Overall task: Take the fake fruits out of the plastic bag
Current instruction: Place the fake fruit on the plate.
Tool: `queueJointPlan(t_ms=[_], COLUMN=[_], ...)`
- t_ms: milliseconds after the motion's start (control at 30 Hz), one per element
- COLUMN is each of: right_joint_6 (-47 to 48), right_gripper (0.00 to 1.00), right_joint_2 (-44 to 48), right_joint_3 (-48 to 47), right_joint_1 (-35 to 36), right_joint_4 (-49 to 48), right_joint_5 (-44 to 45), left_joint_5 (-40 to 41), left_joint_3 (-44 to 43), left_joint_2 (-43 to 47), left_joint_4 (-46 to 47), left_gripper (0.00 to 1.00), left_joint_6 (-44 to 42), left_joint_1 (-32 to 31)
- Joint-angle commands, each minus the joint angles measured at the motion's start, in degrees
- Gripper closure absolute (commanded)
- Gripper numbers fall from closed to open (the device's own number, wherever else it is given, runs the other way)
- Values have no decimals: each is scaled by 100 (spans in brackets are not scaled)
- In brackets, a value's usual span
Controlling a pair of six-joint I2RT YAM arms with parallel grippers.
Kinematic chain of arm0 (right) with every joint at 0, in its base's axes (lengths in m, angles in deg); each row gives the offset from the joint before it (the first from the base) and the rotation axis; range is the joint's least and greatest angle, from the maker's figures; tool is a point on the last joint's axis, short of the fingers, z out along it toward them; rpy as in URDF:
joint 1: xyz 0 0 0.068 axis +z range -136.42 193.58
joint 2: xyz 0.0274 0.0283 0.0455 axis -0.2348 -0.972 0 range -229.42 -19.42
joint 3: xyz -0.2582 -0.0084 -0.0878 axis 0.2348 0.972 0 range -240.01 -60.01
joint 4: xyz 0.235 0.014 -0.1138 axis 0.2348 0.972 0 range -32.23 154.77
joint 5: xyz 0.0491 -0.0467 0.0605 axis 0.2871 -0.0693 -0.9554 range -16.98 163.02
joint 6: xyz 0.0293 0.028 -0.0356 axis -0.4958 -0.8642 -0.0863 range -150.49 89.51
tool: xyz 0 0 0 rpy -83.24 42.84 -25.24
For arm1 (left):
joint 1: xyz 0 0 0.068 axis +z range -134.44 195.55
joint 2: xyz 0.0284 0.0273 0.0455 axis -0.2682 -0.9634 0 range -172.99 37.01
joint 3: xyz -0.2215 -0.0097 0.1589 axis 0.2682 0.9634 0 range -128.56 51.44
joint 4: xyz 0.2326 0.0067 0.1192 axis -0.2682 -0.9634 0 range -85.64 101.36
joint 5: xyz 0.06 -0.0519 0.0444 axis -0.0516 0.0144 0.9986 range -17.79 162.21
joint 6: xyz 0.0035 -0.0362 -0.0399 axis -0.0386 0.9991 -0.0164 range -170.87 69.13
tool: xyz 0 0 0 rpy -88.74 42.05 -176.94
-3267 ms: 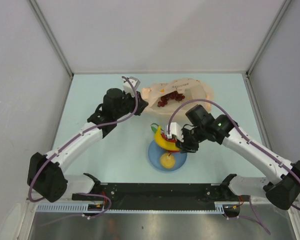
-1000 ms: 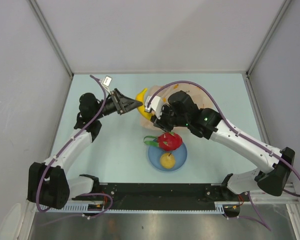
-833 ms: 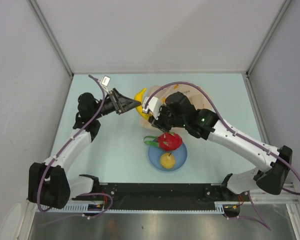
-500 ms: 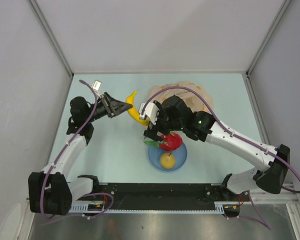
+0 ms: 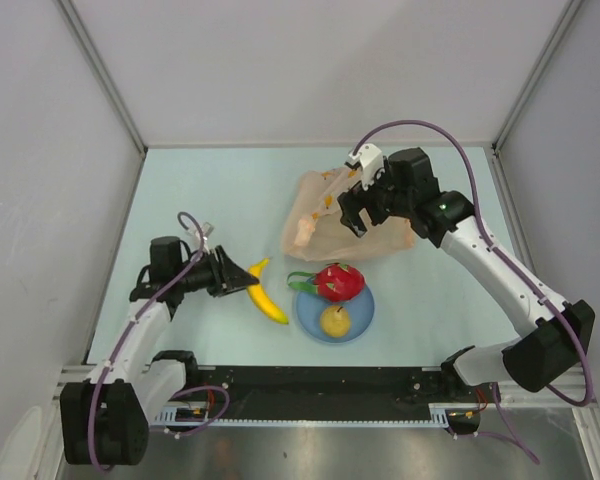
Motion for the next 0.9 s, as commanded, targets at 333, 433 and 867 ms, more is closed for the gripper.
queueJointPlan(t_ms=[333,433,867], right_joint_6=[-498,-472,-577], right_gripper=[0,0,0], right_joint_2=[142,273,529], right_joint_3=[357,480,762], right_joint_1=[-40,-66,-364], right_joint_4=[-718,-727,-814], right_joint_5=[-509,-456,-368], left_joint_5=[629,277,522], left_joint_3=[595,534,613], left_joint_2=[-1054,-1283,-1388], left_joint_4=[1437,1912,2122], left_gripper=[100,100,100], left_joint_6=[967,1134,1695], left_joint_1=[-1264,-1396,-2046])
